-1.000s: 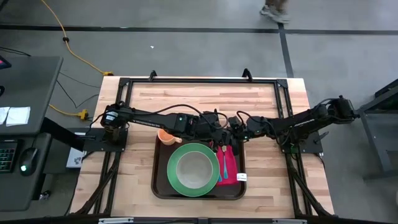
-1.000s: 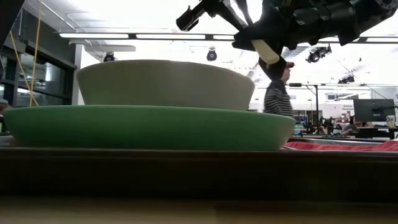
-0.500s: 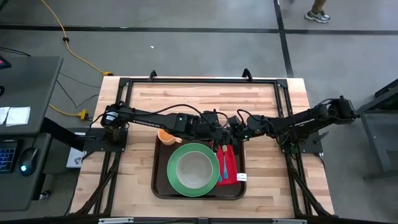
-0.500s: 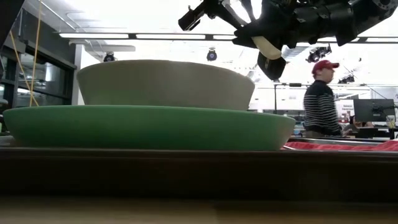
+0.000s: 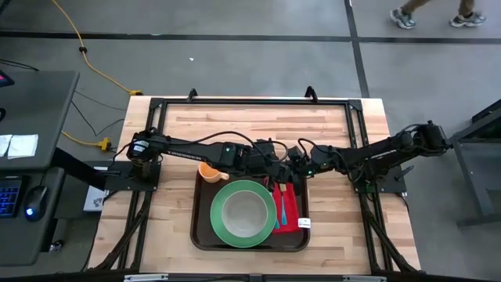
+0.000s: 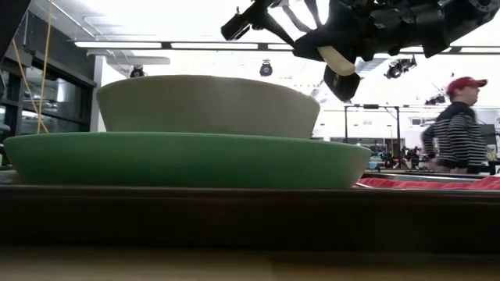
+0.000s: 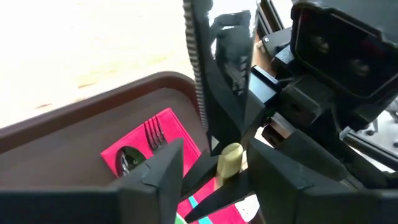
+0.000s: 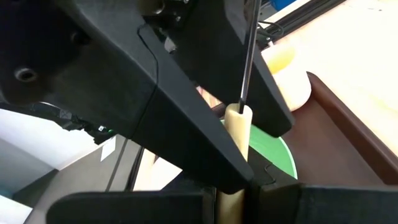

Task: Set up tray
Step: Put the yellow table knife on the red table napkin to the right of the blue fork

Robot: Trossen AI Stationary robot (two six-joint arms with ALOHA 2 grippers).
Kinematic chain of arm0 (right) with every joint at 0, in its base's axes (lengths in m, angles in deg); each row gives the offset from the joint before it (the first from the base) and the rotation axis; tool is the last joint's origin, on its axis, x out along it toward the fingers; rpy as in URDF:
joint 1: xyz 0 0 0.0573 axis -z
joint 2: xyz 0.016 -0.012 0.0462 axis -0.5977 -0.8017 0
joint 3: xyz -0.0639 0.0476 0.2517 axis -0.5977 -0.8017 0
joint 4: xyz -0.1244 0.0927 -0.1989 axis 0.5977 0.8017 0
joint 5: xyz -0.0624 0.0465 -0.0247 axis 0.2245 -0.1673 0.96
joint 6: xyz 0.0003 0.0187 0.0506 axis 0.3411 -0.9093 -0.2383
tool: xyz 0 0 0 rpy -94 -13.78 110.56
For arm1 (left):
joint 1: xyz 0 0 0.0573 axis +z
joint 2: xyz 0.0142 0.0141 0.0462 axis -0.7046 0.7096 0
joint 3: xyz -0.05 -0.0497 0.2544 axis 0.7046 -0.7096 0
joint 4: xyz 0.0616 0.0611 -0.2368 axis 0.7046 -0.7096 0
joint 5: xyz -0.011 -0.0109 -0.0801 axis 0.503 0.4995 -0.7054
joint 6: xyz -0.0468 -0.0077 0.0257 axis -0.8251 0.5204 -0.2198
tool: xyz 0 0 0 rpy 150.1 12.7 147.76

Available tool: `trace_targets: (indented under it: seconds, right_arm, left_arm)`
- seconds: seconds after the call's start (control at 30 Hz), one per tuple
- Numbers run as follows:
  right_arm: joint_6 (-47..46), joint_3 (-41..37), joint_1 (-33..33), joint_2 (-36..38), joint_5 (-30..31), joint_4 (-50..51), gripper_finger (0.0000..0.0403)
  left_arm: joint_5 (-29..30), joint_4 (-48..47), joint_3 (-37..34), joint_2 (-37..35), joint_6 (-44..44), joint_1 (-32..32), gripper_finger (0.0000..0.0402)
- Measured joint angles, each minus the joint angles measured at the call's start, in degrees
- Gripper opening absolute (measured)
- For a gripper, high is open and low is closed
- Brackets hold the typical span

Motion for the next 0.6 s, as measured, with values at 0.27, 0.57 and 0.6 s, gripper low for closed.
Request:
trace_targets:
  seconds: [0.27,0.57,0.6]
  right_arm:
    - [0.30,0.05,1.69,1.51,-0.10,3.76,0.0014]
    - [0.84,0.06,4.40,2.71,-1.71,5.56,0.0014]
    - [0.85,0.04,4.62,2.71,-1.79,5.95,0.0014]
  left_arm:
    - [-0.11,-1.29,0.00,-0.80,0.16,-0.36,0.0254]
    - [1.35,-2.58,-0.02,-3.01,1.22,-1.53,0.0280]
    - [1.41,-3.25,-0.02,-3.10,1.20,-1.64,0.0282]
